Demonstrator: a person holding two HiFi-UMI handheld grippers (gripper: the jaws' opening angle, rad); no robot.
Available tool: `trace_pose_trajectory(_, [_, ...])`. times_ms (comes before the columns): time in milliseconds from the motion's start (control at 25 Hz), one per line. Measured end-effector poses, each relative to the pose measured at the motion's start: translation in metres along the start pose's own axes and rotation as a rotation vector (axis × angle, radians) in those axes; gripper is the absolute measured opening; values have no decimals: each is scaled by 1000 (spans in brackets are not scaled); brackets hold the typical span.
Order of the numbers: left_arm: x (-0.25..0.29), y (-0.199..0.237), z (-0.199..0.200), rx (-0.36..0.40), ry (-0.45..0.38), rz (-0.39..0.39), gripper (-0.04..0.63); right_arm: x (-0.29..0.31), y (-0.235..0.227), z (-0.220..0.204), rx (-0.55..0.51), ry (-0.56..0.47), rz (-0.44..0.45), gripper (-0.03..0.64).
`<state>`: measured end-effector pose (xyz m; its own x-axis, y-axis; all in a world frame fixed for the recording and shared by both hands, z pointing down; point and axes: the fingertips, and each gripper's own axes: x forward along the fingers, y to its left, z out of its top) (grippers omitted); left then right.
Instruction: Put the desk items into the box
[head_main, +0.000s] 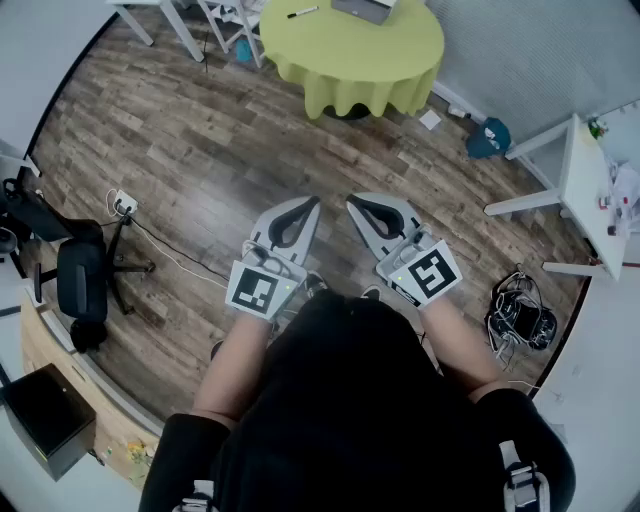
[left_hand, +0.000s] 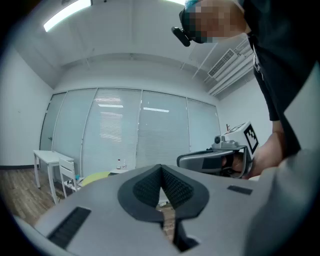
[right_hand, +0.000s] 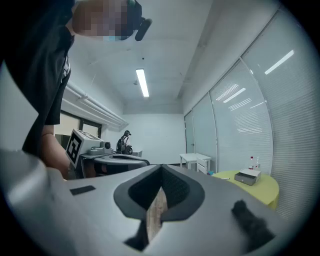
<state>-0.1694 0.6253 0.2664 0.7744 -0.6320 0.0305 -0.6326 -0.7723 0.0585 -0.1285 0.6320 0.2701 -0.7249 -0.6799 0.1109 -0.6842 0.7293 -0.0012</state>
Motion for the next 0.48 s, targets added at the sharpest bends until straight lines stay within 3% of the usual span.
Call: trace_pose_trajectory(480, [-7,19,3,9,-17,-14,11,20,7,3,-10,0,-9,17])
